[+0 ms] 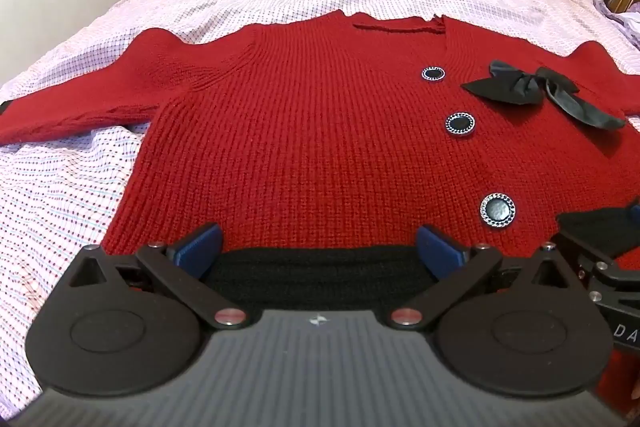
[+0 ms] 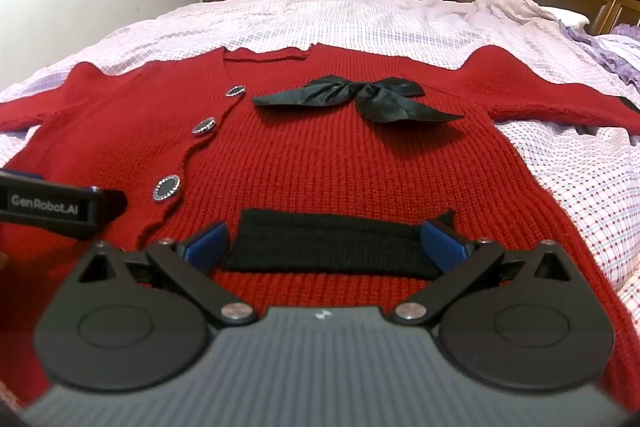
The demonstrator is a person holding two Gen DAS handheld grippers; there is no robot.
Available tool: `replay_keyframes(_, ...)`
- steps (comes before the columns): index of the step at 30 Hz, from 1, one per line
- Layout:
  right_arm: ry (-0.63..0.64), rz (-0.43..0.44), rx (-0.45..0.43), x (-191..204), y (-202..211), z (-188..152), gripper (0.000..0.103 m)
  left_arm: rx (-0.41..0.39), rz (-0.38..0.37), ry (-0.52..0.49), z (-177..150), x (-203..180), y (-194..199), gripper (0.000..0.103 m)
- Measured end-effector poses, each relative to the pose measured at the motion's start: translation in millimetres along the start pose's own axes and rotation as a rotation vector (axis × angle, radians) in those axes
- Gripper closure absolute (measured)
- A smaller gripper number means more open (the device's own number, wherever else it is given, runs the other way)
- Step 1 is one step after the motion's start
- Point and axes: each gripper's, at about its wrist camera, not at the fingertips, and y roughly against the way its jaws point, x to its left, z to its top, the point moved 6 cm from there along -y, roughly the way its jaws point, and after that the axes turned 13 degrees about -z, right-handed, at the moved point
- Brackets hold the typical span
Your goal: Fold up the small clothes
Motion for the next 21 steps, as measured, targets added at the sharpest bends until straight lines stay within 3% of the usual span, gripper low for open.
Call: replay_keyframes(21, 0.008, -0.009, -0.011, 0.5, 1.6, -1.4, 0.000, -0.010, 0.010, -0.015, -2.2, -2.3, 0.5, 0.000)
